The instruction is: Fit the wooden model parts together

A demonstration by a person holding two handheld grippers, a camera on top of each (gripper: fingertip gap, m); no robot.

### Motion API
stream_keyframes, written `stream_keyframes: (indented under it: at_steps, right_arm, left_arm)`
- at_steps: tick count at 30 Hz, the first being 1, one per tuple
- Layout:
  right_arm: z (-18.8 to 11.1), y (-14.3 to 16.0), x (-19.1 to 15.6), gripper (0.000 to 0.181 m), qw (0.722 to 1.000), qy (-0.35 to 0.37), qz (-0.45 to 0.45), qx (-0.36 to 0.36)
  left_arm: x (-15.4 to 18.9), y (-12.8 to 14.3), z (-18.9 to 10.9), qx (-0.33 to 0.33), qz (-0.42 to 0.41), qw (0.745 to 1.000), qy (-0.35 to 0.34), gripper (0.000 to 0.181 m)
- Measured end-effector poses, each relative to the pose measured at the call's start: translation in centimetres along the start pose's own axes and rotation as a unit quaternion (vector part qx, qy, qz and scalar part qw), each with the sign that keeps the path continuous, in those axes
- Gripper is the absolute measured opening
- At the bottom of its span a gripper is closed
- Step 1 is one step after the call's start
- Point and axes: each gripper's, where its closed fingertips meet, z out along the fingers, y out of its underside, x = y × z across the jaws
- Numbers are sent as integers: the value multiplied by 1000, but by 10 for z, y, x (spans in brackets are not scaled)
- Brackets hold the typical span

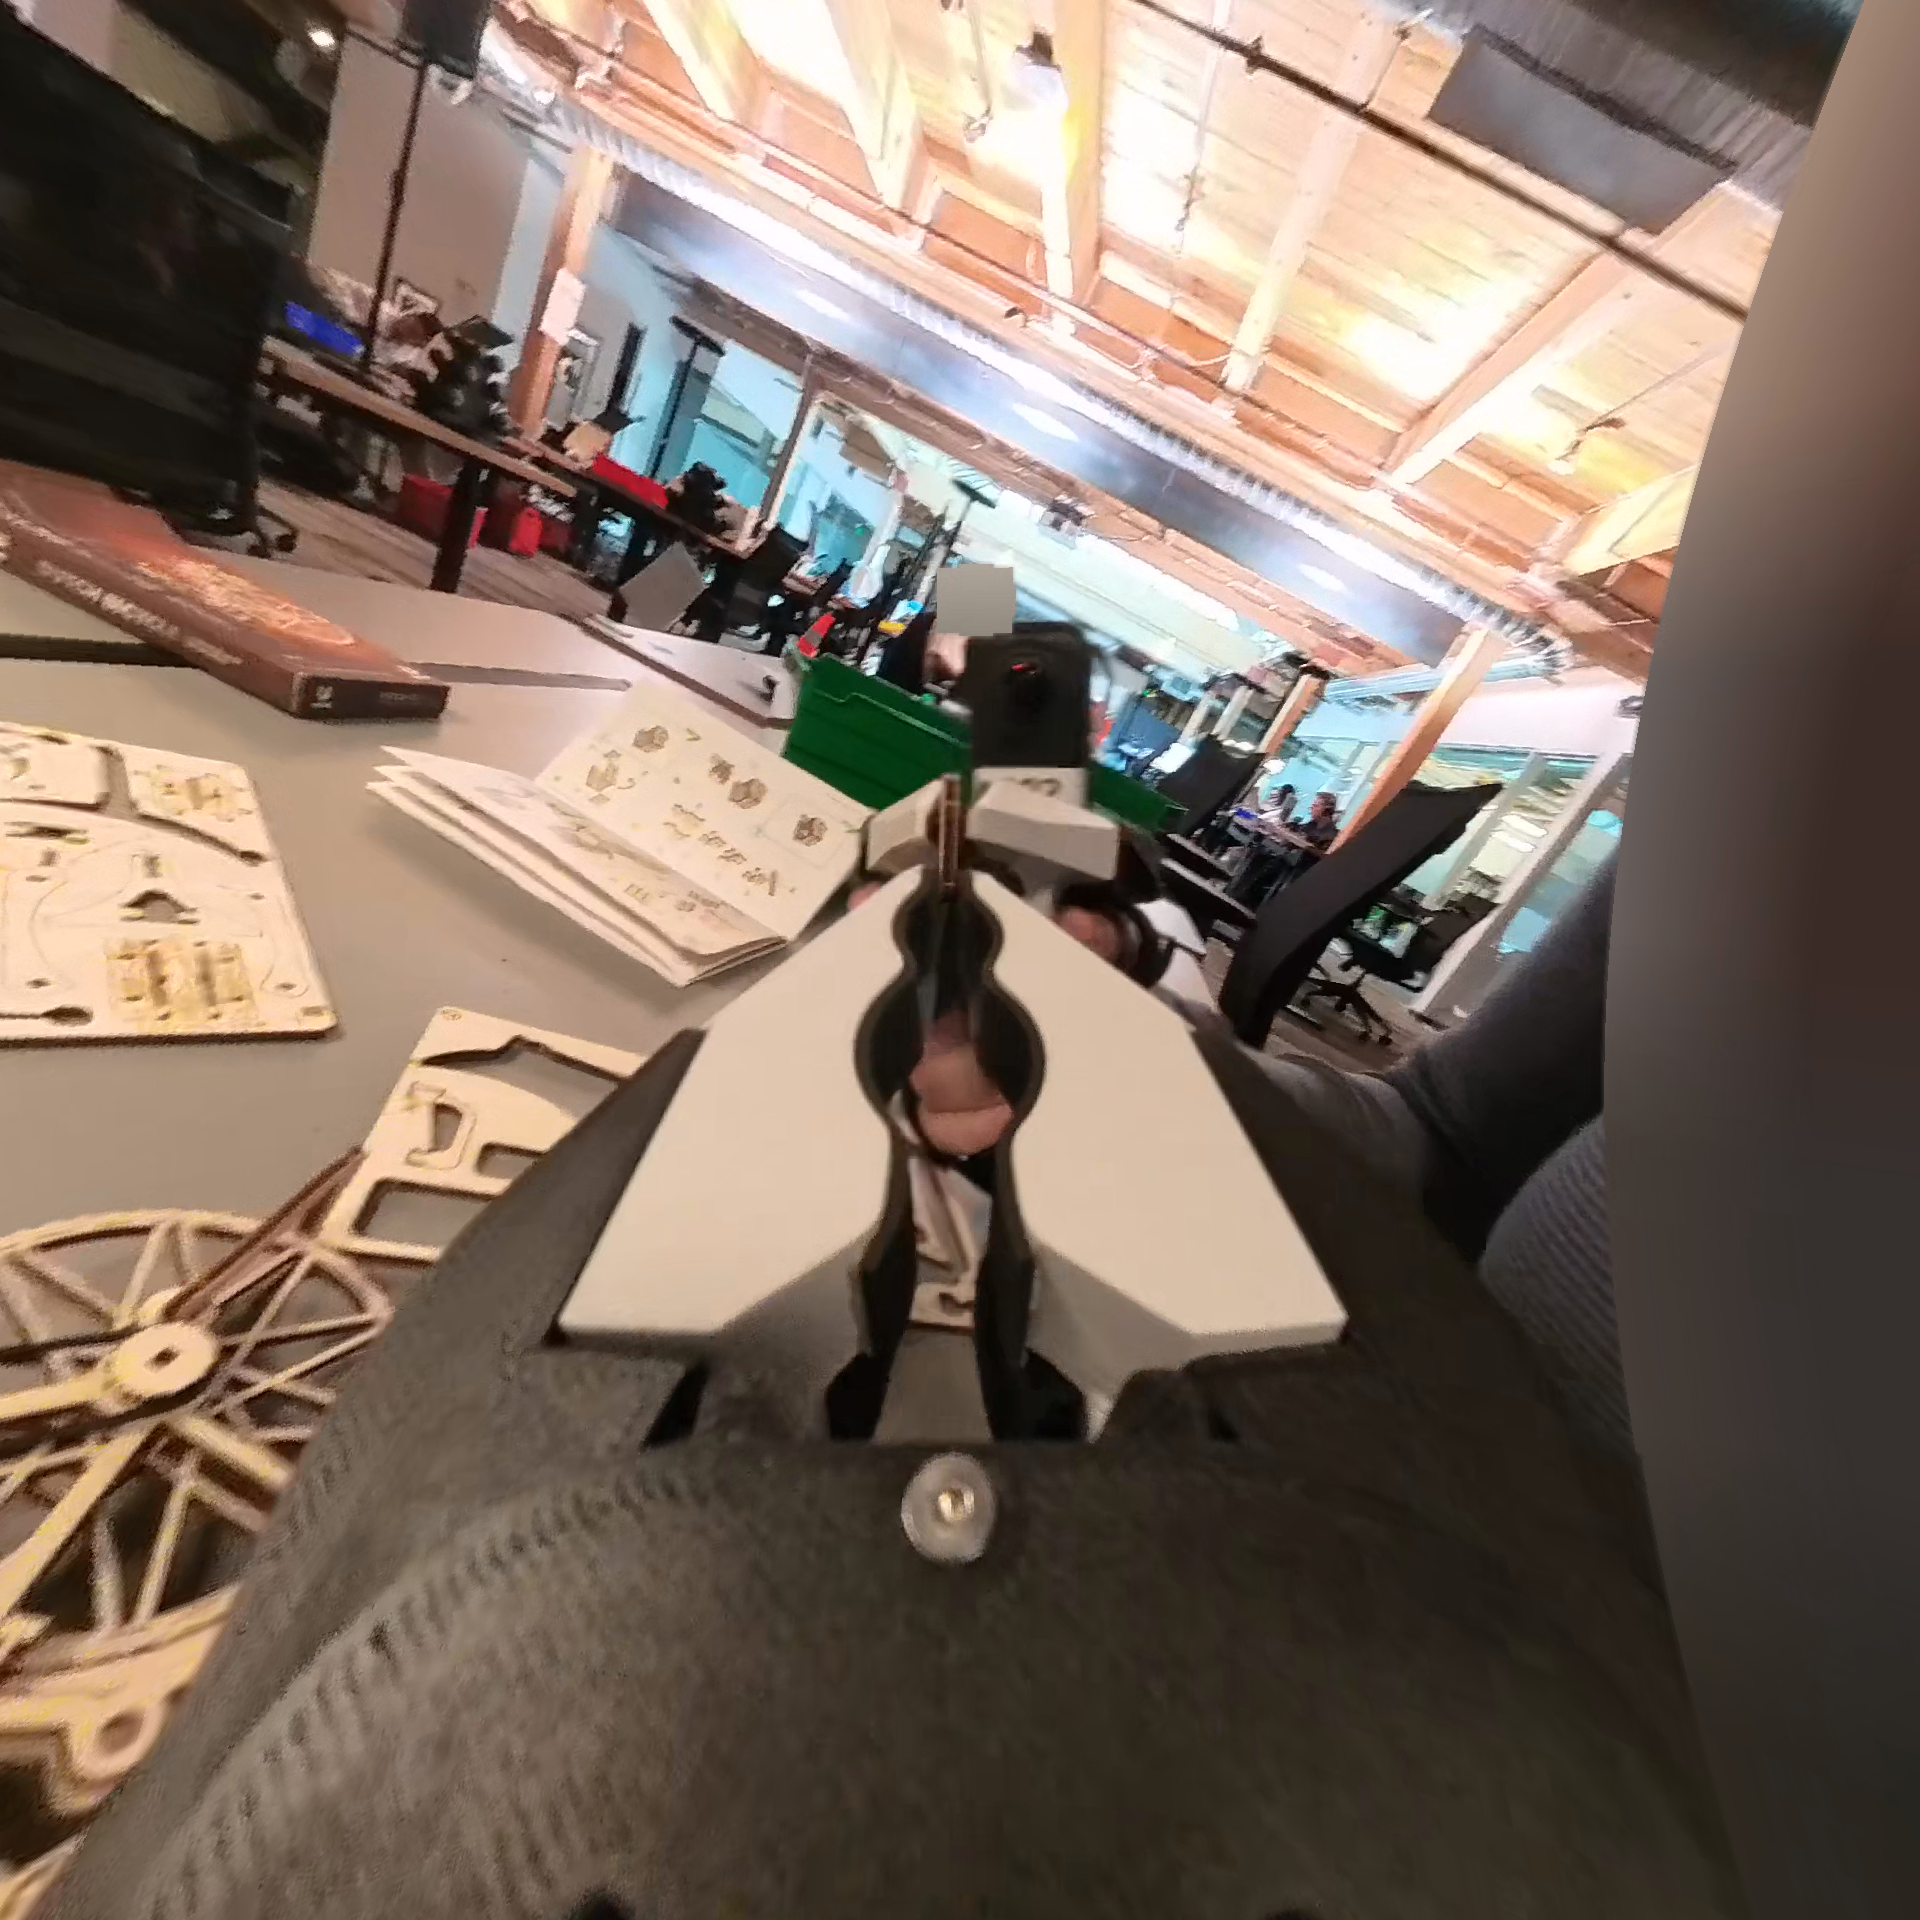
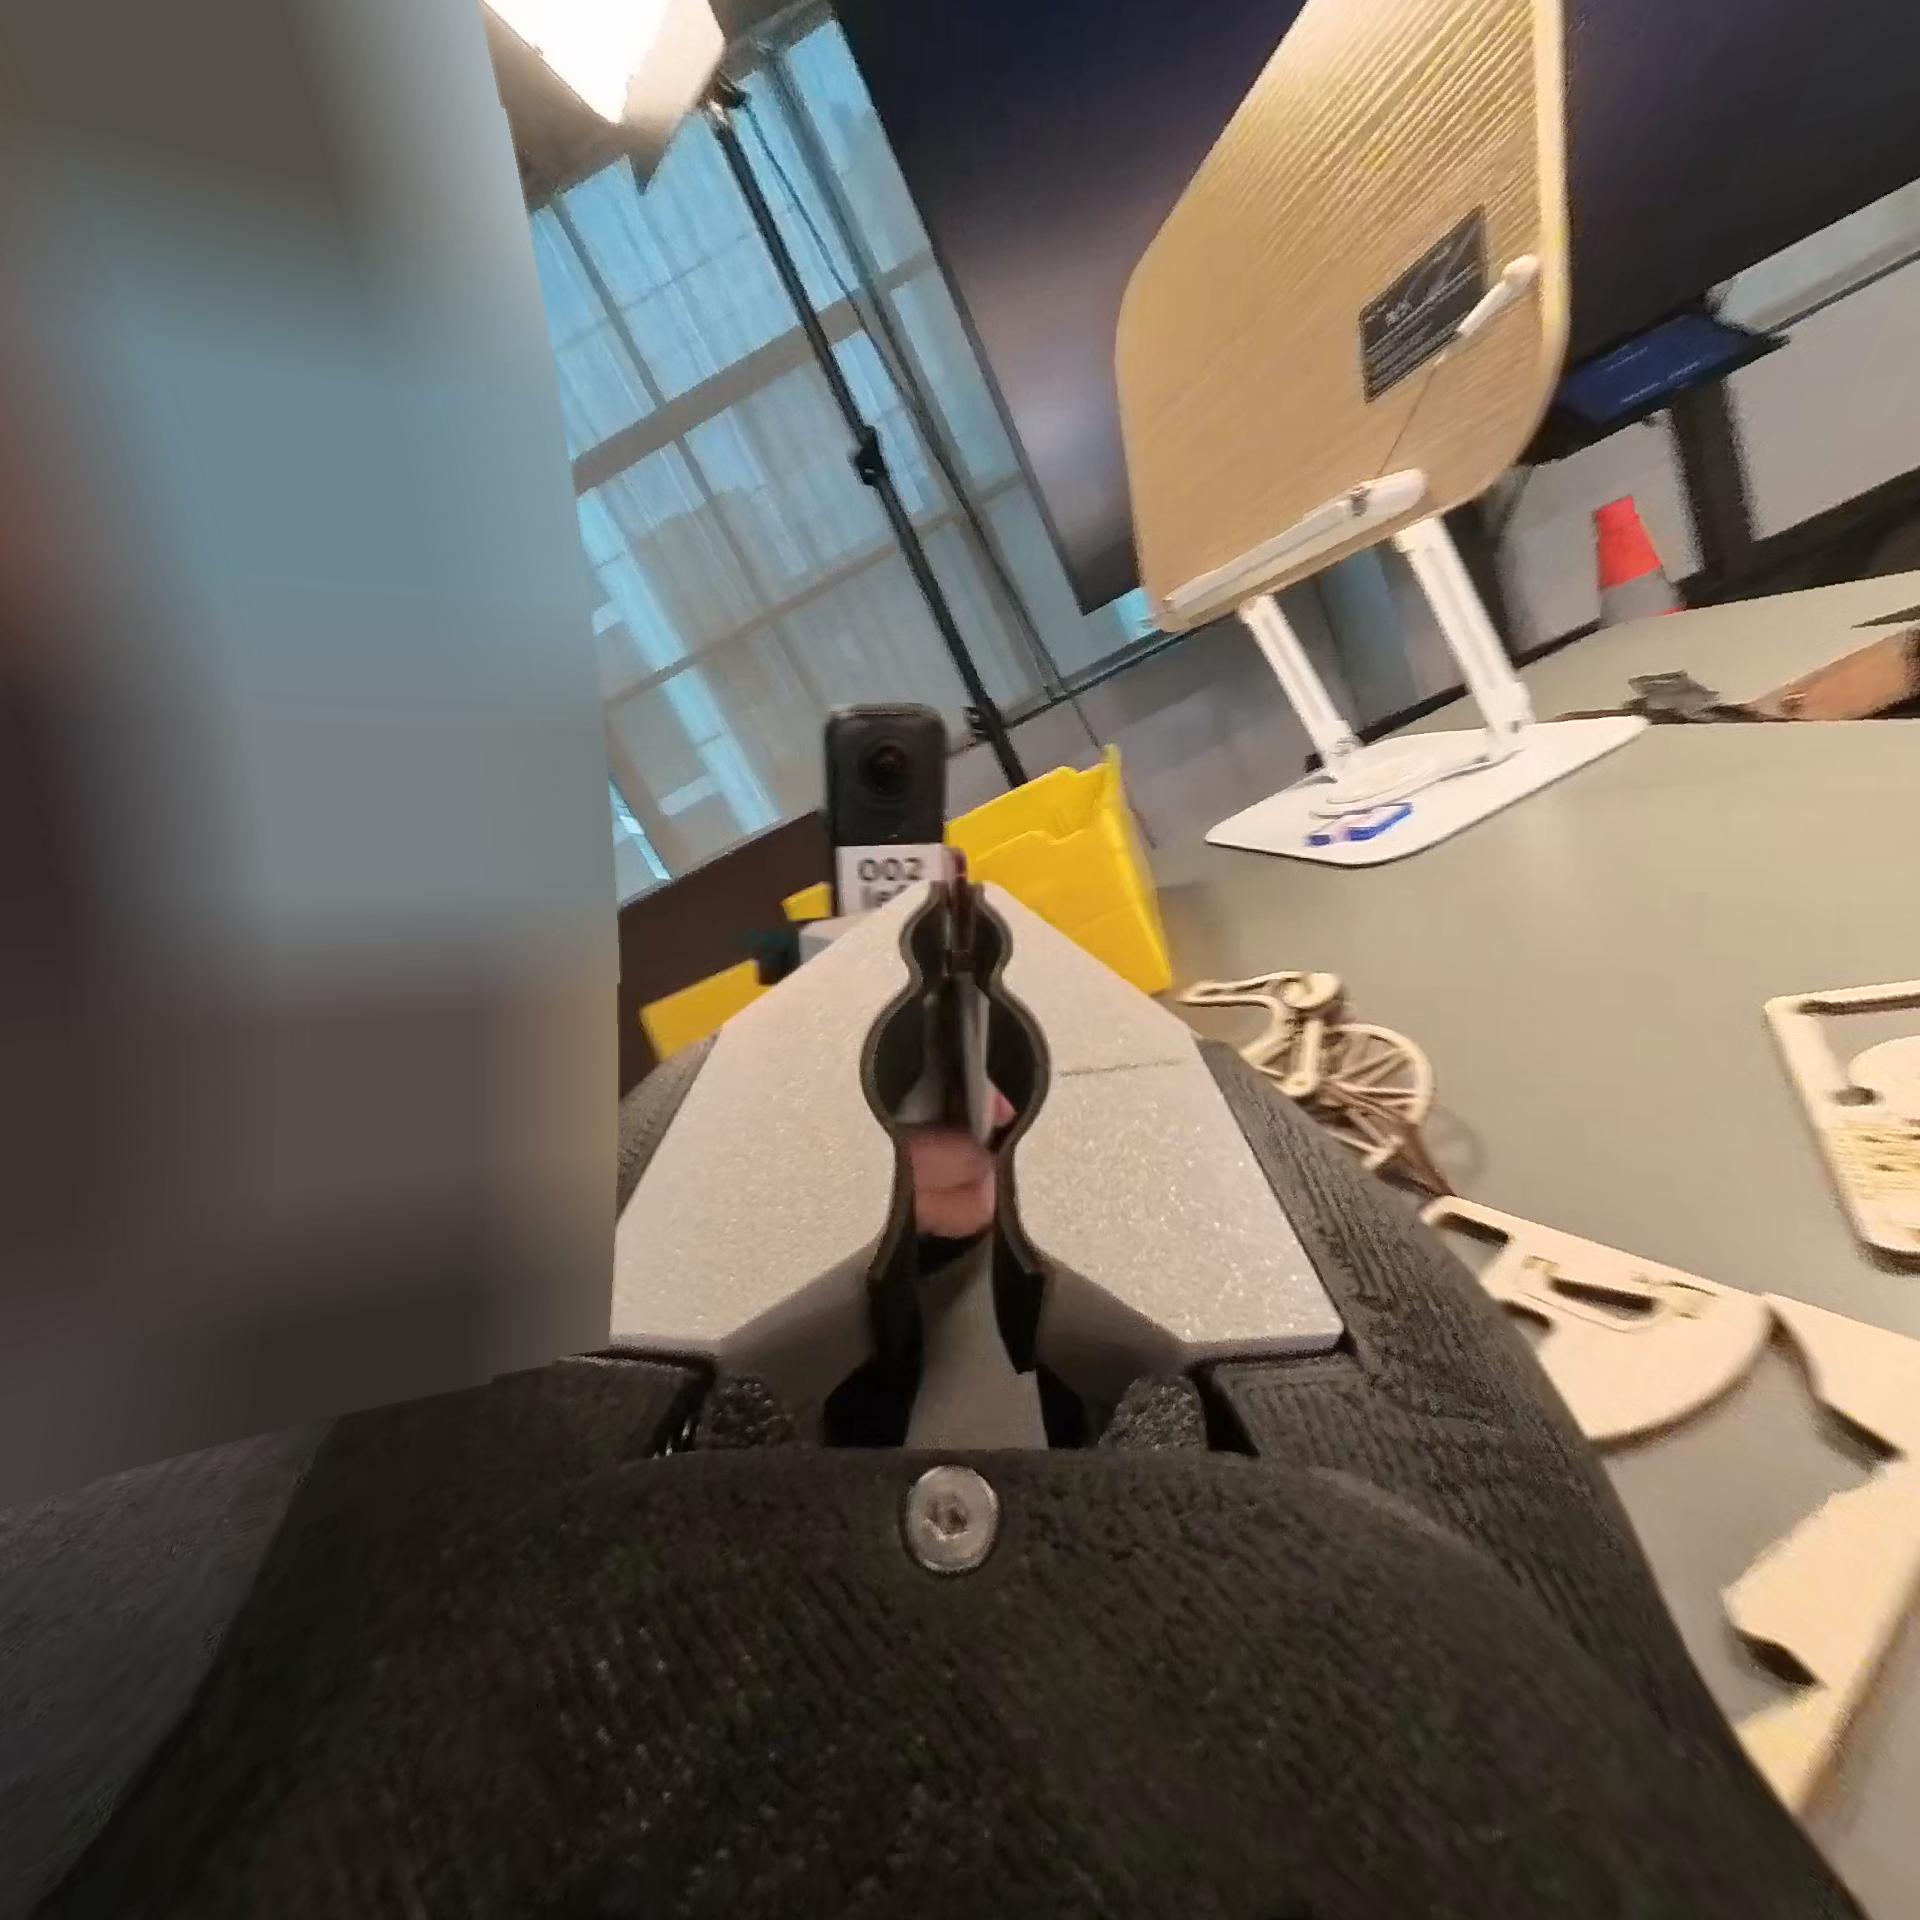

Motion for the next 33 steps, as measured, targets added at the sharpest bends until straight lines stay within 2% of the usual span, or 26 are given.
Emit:
stream_keyframes:
  at_steps: [1,5,12,20,23,30,31,33]
  right_arm:
    - [-1,-1,4,9,1000,22,-20,-1]
    - [-4,2,12,1,994,66,-77,-33]
    - [-4,10,16,4,993,72,-73,-59]
    - [-4,10,13,0,996,53,-50,-54]
    - [-3,9,17,0,995,68,-44,-54]
    - [-3,11,18,0,996,68,11,-49]
    - [-2,12,18,0,996,69,3,-54]
    - [1,24,23,0,992,87,-21,-89]
  left_arm:
    - [-5,2,-1,-8,5,1000,-18,2]
    - [-14,6,-4,-28,18,998,-46,2]
    - [-14,9,-3,-39,16,998,-43,1]
    - [-11,8,-3,-38,21,998,-37,2]
    - [-16,8,-4,-56,100,990,-83,2]
    - [-13,9,-3,-110,299,936,-147,3]
    - [-12,11,-3,-120,326,926,-147,3]
    - [26,29,15,-119,334,934,-43,0]
